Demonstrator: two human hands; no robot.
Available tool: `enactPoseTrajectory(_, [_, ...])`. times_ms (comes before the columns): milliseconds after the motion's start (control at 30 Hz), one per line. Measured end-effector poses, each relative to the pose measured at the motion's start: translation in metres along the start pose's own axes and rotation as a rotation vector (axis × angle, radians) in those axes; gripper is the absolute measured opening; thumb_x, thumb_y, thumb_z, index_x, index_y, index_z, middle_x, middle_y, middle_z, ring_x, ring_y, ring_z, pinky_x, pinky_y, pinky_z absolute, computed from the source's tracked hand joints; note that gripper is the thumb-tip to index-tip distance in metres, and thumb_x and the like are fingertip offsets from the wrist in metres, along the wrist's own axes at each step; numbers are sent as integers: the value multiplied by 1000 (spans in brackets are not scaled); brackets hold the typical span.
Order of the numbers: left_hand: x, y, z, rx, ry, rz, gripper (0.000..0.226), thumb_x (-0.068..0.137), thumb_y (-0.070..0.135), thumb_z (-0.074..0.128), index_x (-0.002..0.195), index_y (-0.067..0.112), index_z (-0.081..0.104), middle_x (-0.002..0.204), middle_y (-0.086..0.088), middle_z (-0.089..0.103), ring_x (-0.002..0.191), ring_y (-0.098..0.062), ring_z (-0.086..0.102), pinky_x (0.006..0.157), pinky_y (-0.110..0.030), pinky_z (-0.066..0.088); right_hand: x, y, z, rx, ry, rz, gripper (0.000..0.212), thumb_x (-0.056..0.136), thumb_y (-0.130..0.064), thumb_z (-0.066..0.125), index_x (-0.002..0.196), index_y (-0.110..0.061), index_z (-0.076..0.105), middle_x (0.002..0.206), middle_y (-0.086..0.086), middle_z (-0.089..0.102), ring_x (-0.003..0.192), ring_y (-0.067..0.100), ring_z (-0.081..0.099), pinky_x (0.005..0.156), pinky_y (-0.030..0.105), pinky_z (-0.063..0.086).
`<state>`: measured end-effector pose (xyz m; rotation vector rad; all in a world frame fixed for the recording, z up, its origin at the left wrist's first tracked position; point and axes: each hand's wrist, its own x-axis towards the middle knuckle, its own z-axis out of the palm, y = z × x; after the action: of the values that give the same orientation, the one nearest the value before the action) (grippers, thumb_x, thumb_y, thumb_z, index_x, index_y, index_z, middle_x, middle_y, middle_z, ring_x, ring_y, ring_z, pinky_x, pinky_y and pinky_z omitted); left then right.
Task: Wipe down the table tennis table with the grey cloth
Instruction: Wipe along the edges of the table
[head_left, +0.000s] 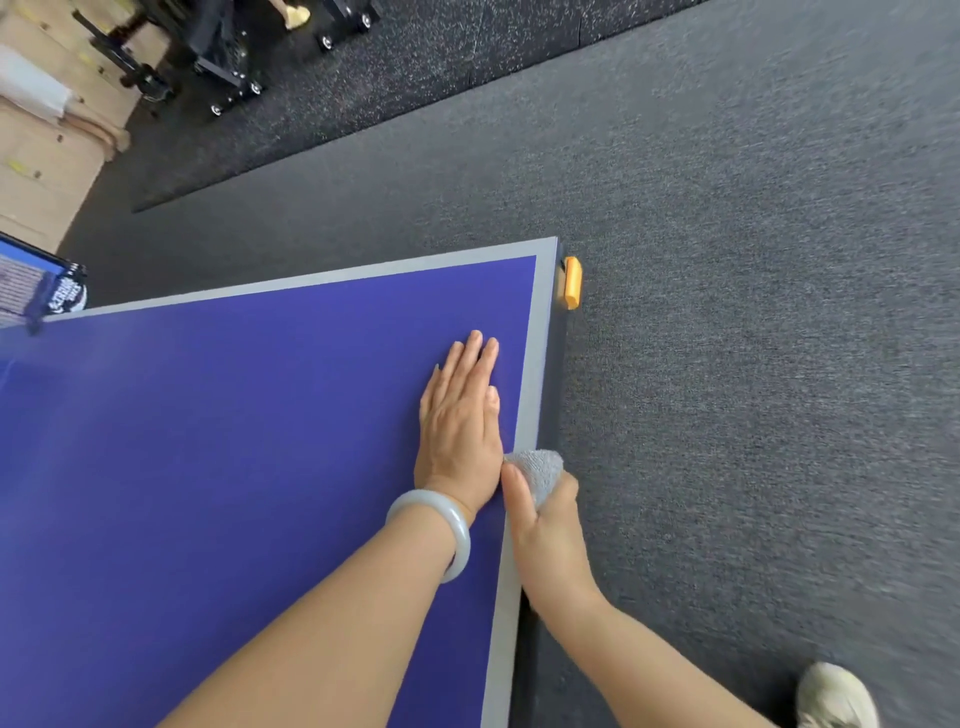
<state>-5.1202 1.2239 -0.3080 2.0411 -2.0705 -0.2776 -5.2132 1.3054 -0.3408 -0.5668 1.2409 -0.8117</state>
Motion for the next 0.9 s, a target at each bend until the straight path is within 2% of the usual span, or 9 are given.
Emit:
enactPoseTrajectory(133, [-4, 2, -8, -277, 55, -85, 44, 104, 4, 37, 143, 20, 50, 156, 9, 36, 148, -3, 22, 123, -31, 18, 7, -4, -2, -105, -4, -36, 40, 93, -58, 51, 107, -23, 39, 110, -3, 58, 96, 6, 58, 69, 15, 40])
enactPoseTrajectory(233, [-57, 7, -19, -484, 105, -176, 45, 101, 0, 44, 135, 27, 57, 146, 21, 46, 141, 6, 30, 117, -25, 28, 9, -2, -2, -154, 16, -45, 46, 94, -59, 48, 107, -16, 39, 115, 5, 58, 102, 18, 57, 71, 24, 41])
enactPoseTrajectory(367, [-193, -22, -30, -117, -6, 1, 44, 103, 23, 42, 147, 24, 46, 157, 19, 31, 148, -4, 24, 118, -21, 20, 10, -3, 0, -197, 54, -44, 50, 94, -60, 47, 105, -12, 39, 110, 6, 59, 105, 25, 59, 81, 31, 40])
enactPoseTrajectory(433, [-234, -39, -35, 45, -78, 30, 52, 104, 36, 30, 154, 22, 33, 163, 14, 20, 150, -10, 18, 120, -25, 14, 10, -4, -1, -211, 59, -25, 53, 93, -63, 46, 105, -12, 38, 105, 5, 57, 105, 28, 58, 86, 35, 44])
enactPoseTrajectory(500, [-247, -46, -34, 135, -129, 51, 54, 106, 37, 19, 157, 20, 23, 166, 8, 14, 152, -14, 14, 120, -32, 12, 8, -6, -1, -202, 51, 2, 57, 93, -66, 44, 111, -12, 39, 111, 6, 56, 107, 27, 57, 91, 38, 44])
enactPoseTrajectory(600, [-246, -45, -27, 144, -131, 36, 56, 104, 28, 21, 159, 22, 15, 166, 7, 9, 153, -15, 10, 121, -36, 9, -3, 0, 6, -133, 126, -1, 69, 91, -69, 44, 126, -10, 42, 121, 7, 57, 108, 25, 55, 89, 35, 40])
enactPoseTrajectory(733, [-251, -53, -23, 146, -123, 29, 56, 104, 26, 19, 159, 26, 12, 166, 10, 7, 153, -13, 7, 122, -36, 8, -71, 56, 15, -47, 136, -55, 69, 89, -69, 44, 134, -16, 43, 129, -1, 57, 117, 14, 56, 99, 33, 43])
enactPoseTrajectory(833, [-249, -54, -22, 121, -121, 44, 55, 105, 27, 18, 159, 27, 12, 166, 12, 7, 153, -12, 7, 122, -35, 8, -126, 94, 17, -6, 84, -102, 62, 86, -64, 48, 131, -22, 46, 127, -7, 60, 120, 4, 56, 106, 32, 43])
enactPoseTrajectory(900, [-250, -53, -23, 109, -109, 52, 54, 105, 26, 18, 159, 27, 14, 166, 12, 8, 153, -11, 8, 122, -34, 8, -123, 94, 15, -38, 59, -83, 58, 84, -66, 47, 123, -23, 46, 123, -6, 61, 114, 5, 58, 97, 25, 44])
